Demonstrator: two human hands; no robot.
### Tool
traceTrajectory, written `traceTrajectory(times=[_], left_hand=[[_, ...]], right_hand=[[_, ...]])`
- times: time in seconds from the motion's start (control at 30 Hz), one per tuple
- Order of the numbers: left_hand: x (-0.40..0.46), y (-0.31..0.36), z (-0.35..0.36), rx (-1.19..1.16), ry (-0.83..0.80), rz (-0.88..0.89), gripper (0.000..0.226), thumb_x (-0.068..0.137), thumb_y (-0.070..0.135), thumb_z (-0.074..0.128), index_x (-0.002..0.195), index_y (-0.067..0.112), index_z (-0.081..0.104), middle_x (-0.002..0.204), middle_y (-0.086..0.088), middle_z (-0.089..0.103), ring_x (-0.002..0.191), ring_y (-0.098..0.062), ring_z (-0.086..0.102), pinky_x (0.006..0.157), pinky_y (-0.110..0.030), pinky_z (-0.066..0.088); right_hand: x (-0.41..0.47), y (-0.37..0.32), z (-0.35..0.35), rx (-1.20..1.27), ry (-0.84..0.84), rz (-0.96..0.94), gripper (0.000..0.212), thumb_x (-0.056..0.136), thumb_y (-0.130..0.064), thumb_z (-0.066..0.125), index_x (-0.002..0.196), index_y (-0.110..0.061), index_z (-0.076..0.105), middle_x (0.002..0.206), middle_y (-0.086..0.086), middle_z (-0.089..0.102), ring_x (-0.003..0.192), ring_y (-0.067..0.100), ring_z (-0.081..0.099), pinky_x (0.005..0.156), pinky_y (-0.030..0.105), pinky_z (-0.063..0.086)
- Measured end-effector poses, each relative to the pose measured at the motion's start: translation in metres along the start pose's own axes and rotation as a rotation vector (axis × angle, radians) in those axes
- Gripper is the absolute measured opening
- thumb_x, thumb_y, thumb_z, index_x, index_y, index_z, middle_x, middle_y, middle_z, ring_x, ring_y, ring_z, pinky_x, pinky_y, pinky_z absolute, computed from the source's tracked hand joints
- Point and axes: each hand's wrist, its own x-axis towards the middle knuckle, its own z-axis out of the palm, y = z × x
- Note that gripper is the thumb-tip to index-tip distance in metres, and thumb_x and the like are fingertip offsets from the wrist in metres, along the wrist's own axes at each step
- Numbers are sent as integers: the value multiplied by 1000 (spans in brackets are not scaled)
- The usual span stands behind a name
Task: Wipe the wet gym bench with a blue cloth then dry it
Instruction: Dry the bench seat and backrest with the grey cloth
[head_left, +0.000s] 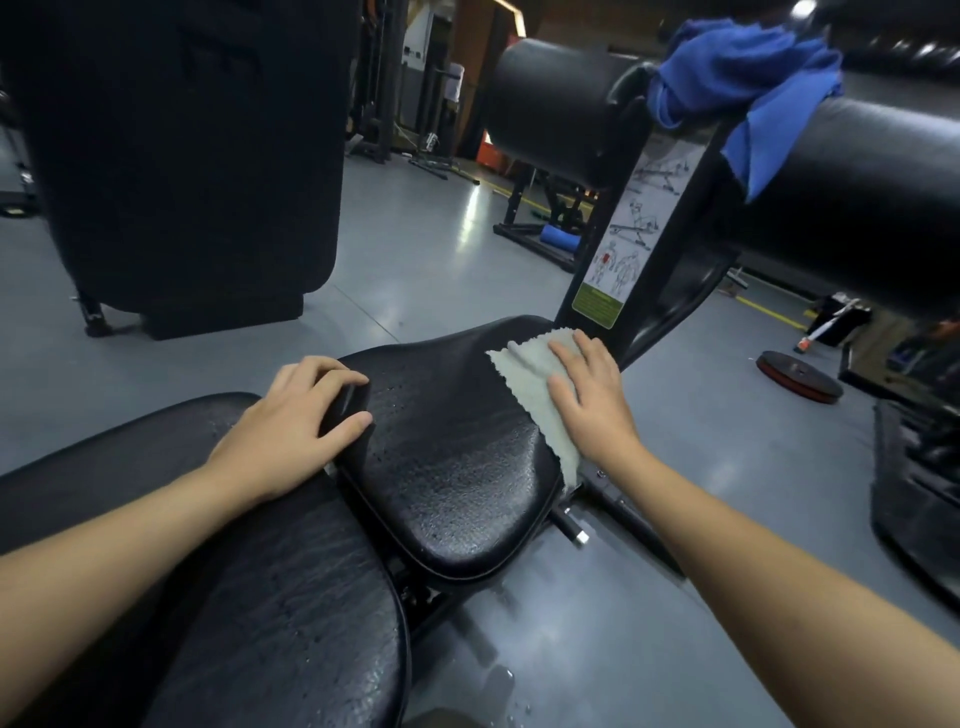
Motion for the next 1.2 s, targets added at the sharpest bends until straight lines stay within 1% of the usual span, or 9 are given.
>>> traceTrajectory(times=[0.13,0.33,0.4,0.53,0.67,0.77,0.87,1.03,1.2], left_hand=[[0,2,0,-7,-4,1,45,93,60,46,133,39,47,131,20,38,129,-7,32,93,-41,46],[-3,5,-3,-17,10,-28,44,95,54,49,132,31,46,131,14,41,127,-10,36,93,-39,43],[-4,4,-3,-1,50,-50,39,96,49,50,128,28,49,127,10,45,124,-14,39,97,-40,42],[-5,4,-2,46,141,-133,28,95,36,52,119,23,55,120,5,51,116,-22,46,99,-41,38],[-5,4,-1,48,141,-185,25,92,27,50,116,21,55,118,4,52,111,-22,48,99,-39,36],[-5,4,-1,44,144,-211,24,90,20,49,113,20,56,117,3,52,109,-23,48,98,-39,36],[-6,6,-2,17,163,-214,24,87,13,49,109,19,55,114,2,50,106,-22,47,94,-37,38],[-8,5,-3,-11,215,-233,17,82,6,49,96,16,48,103,1,45,99,-20,43,76,-35,39],[-9,4,-3,-12,266,-257,15,82,5,48,92,15,45,100,1,44,96,-20,40,71,-36,37]], right_hand=[[-43,-10,6,-68,-21,-159,62,99,-56,22,152,-28,35,166,0,16,154,15,-5,124,49,-3],[-96,-38,7,-52,-138,-331,62,101,-54,29,156,-25,30,168,-4,10,154,13,-5,124,45,-3],[-104,-47,4,-76,-188,-383,64,100,-56,33,157,-27,28,168,-5,8,154,14,-6,124,44,-3],[-109,-59,-2,-190,-270,-486,73,96,-66,33,158,-29,23,168,-3,4,154,16,-9,124,44,-7],[-105,-71,-1,-370,-345,-561,80,93,-71,32,159,-29,16,168,1,0,154,20,-12,124,45,-8],[-96,-89,8,-431,-393,-621,84,91,-74,28,160,-29,13,168,3,-1,154,24,-8,123,45,-7],[-80,-109,19,-472,-442,-648,87,87,-77,21,160,-31,8,168,4,-5,154,26,-8,123,49,-5],[-48,-140,40,-469,-529,-622,91,79,-78,11,159,-36,3,168,3,-8,154,24,-11,122,52,-6],[-10,-160,66,-488,-573,-626,78,92,-70,29,158,-37,5,168,1,-2,154,22,-8,122,55,-2]])
